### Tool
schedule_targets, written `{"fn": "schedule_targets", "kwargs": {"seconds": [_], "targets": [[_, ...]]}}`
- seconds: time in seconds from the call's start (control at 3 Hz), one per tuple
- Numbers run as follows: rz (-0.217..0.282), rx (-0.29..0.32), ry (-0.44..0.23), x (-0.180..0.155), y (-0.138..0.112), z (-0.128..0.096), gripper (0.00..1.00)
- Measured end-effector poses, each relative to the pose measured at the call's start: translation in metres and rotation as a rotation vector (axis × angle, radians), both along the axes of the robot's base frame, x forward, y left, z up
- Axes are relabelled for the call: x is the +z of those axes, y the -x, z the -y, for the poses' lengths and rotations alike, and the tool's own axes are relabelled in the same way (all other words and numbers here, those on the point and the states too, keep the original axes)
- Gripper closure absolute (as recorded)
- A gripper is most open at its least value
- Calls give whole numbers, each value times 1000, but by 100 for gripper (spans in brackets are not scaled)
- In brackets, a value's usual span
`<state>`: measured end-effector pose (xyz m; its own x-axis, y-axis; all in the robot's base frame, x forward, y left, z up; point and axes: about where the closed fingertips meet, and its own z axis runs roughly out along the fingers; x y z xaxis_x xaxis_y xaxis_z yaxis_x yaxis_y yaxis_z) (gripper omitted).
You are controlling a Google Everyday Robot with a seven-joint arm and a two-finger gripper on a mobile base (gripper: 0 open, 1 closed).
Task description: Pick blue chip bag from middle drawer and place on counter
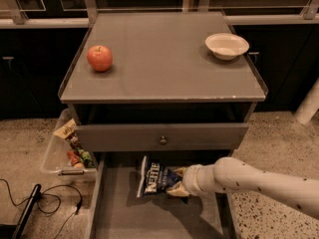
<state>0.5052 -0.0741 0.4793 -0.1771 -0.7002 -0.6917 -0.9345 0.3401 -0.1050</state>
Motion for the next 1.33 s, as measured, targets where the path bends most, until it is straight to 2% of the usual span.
{"fn": "schedule_targets", "kwargs": {"seconds": [0.67, 1.0, 1.33], "targets": [[96, 21, 128, 115, 45, -11, 100], [196, 4, 164, 178, 38, 9, 100], [201, 2, 168, 178, 38, 12, 100]]}}
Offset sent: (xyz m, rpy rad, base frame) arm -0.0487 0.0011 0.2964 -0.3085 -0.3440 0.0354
